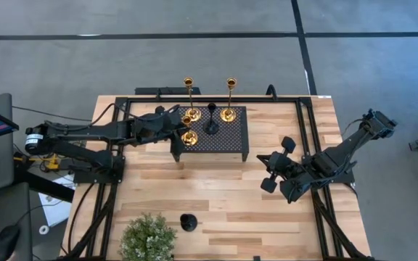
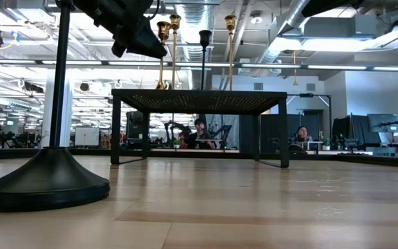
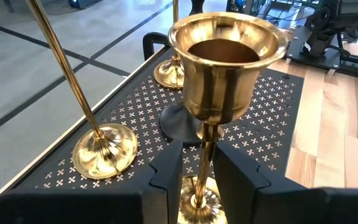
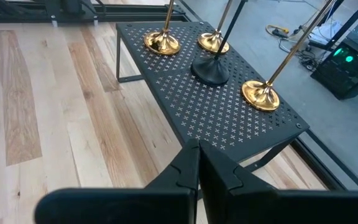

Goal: Pick & Place candle stick holders
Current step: Put the small gold candle holder on the shelf, then put the black candle holder on the shelf

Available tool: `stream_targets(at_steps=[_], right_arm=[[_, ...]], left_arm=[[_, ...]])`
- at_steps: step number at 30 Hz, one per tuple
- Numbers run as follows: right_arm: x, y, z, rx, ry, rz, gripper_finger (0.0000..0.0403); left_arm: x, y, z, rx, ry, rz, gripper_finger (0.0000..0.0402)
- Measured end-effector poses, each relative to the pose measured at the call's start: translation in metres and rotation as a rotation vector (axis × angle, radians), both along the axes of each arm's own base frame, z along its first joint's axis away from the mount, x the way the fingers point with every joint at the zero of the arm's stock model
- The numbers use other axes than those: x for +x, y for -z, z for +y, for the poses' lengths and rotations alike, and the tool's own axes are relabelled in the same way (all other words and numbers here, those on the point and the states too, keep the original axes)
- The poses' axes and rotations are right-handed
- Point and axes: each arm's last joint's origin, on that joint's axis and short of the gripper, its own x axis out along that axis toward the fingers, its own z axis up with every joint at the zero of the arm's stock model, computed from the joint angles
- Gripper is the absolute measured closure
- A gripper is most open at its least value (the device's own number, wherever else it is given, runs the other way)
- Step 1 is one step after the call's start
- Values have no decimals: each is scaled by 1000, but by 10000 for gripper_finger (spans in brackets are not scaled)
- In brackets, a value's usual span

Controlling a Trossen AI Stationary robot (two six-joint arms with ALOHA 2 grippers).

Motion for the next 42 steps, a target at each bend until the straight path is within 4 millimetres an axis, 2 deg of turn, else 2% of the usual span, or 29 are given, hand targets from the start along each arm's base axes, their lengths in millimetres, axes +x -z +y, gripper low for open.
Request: stream_targets(at_steps=[7, 17, 21, 29, 34, 38, 42], right_arm=[[0, 0, 0, 0, 0, 0, 403], [0, 0, 0, 0, 0, 0, 403], [0, 0, 0, 6, 4, -4, 403], [0, 1, 1, 29, -8, 6, 403], [-1, 1, 2, 36, -9, 2, 403], [-2, 1, 4, 39, -21, 0, 403], [-3, 0, 7, 41, -36, -5, 403]], left_arm=[[2, 2, 0, 18, 6, 20, 300], [3, 3, 0, 22, 7, 27, 210], [0, 0, -1, 16, 40, 10, 193], [-22, -7, -4, 32, 74, 22, 201], [-40, -9, -10, -35, 122, 35, 207], [-50, -9, -19, -95, 294, 47, 212], [-55, -9, -32, -140, 544, 54, 229]])
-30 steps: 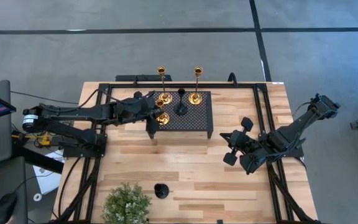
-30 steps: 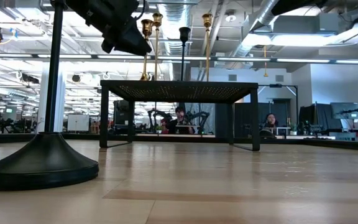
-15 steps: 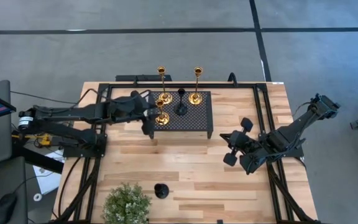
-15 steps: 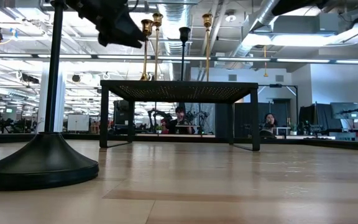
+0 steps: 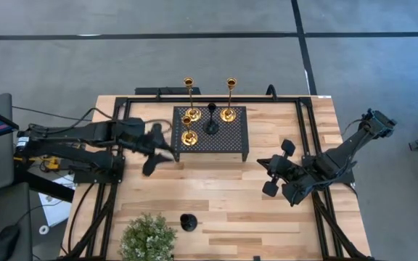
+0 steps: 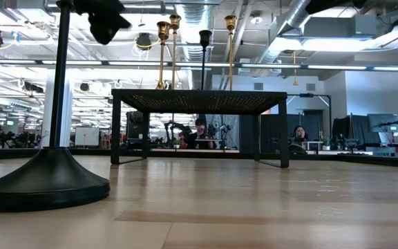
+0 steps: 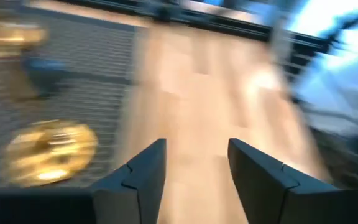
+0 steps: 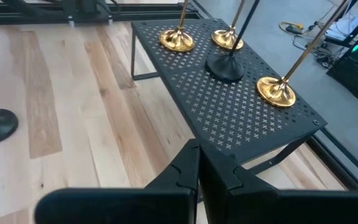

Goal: Pick & Place candle stick holders
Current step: Put the black candle holder on the shelf

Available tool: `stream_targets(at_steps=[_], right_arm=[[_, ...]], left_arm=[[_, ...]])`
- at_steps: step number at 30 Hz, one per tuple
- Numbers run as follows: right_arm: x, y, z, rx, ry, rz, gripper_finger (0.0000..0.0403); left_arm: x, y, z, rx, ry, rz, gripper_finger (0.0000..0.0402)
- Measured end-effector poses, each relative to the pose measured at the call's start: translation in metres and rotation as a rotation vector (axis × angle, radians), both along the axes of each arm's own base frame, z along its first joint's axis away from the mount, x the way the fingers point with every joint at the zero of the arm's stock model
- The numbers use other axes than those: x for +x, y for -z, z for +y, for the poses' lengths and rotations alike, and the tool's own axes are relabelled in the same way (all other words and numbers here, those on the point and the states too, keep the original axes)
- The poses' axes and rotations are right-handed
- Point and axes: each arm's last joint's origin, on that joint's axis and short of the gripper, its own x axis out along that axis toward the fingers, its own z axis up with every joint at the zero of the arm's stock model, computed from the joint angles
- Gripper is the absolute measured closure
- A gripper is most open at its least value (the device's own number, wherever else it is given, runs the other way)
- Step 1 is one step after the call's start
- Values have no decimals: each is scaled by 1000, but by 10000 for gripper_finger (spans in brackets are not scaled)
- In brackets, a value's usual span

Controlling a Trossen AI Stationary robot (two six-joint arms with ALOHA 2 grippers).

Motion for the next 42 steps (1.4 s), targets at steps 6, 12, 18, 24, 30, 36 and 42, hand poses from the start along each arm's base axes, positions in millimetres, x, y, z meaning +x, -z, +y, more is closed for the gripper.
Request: stream_targets(at_steps=[6, 12, 18, 24, 30, 36, 42], right_arm=[[-2, 0, 4, 1, -20, -1, 403], [-2, -1, 4, 8, -19, -10, 403], [-1, -1, 5, 11, -19, -15, 403], [-1, -1, 5, 11, -19, -15, 403], [-1, -1, 4, 10, -19, -15, 403], [-1, -1, 4, 3, -18, -13, 403], [-1, -1, 4, 3, -18, -13, 403]], left_arm=[[1, 3, -26, -8, 378, 6, 274], [11, 13, -50, 222, 568, -1, 328], [35, 35, -63, 312, 617, 104, 381], [60, 81, -72, 290, 666, 249, 396], [77, 112, -81, 202, 796, 211, 397], [95, 131, -89, 155, 857, 180, 397], [109, 153, -94, 113, 880, 209, 397]])
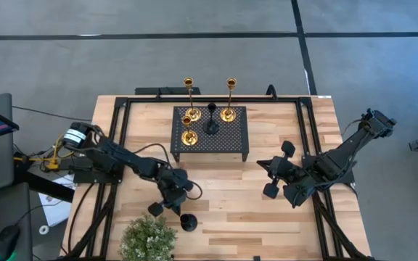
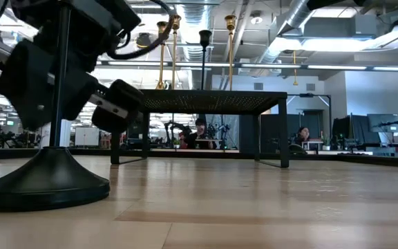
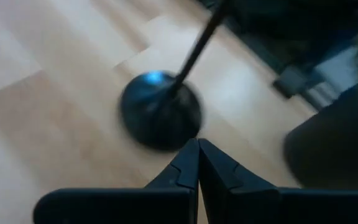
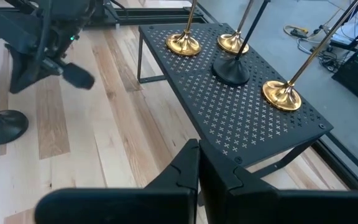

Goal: Pick & Place candle stick holders
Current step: Put the black candle holder on the shelf

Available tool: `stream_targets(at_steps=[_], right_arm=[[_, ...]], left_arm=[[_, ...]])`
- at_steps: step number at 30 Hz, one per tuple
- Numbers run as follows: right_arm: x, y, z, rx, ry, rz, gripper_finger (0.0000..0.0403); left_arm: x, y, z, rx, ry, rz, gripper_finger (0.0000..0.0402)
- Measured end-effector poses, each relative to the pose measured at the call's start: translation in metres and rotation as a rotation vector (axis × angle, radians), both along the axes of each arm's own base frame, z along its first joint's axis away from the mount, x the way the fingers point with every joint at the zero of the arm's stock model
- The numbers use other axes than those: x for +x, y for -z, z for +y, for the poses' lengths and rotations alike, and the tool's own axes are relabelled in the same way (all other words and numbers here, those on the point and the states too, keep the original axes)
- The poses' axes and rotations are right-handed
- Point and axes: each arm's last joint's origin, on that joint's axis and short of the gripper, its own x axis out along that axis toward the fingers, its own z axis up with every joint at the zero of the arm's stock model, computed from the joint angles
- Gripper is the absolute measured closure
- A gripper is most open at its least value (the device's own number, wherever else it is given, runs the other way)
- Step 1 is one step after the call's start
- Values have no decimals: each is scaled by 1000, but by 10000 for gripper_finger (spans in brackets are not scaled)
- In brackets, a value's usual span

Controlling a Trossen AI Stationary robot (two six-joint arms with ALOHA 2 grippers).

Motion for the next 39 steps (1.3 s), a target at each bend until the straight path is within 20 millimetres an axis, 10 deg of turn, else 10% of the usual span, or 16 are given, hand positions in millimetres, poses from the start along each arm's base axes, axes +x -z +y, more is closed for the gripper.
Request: stream_targets(at_steps=[39], right_arm=[[0, 0, 0, 0, 0, 0, 403]], left_arm=[[35, 18, -25, -193, -15, -210, 397]])
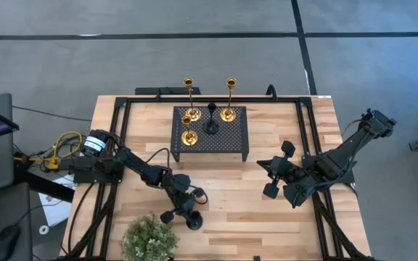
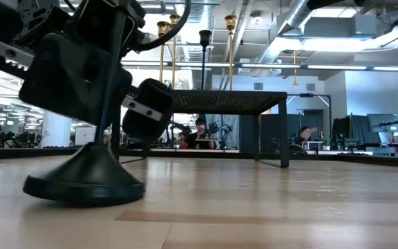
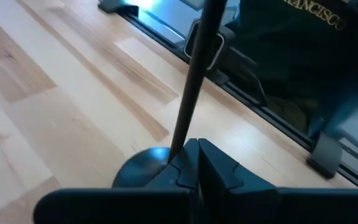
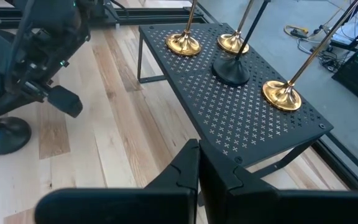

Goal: Pick & Place candle stick holders
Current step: Put the black candle holder on the shelf

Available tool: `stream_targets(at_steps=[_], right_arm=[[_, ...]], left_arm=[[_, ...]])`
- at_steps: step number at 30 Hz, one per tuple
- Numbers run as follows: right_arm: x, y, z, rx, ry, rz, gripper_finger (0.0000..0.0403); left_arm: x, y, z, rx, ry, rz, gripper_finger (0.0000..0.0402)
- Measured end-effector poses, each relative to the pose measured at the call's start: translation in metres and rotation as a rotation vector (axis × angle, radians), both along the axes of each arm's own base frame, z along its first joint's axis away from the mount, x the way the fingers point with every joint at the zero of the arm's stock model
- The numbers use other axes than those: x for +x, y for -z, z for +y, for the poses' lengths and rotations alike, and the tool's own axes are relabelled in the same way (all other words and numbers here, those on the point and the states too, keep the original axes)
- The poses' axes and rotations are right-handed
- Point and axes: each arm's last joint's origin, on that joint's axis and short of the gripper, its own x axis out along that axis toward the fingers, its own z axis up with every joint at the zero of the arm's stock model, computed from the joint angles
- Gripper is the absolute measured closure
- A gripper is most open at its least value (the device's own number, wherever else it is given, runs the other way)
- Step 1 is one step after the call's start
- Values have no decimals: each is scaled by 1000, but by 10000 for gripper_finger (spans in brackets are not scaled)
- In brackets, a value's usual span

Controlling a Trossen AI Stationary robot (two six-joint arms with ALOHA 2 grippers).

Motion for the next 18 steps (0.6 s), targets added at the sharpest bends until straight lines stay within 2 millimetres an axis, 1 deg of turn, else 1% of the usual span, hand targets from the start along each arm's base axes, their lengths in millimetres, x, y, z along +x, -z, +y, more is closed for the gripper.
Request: stream_targets(at_steps=[8, 12, 14, 18], right_arm=[[0, 0, 0, 0, 0, 0, 403], [0, 0, 0, 0, 0, 0, 403], [0, 0, 0, 0, 0, 0, 403], [0, 0, 0, 0, 0, -1, 403]], left_arm=[[1, 2, 0, 5, -19, -9, 398], [7, 17, 0, 35, -78, 10, 398], [11, 25, 0, 25, -82, -16, 398], [19, 34, 2, -26, -98, -70, 398]])
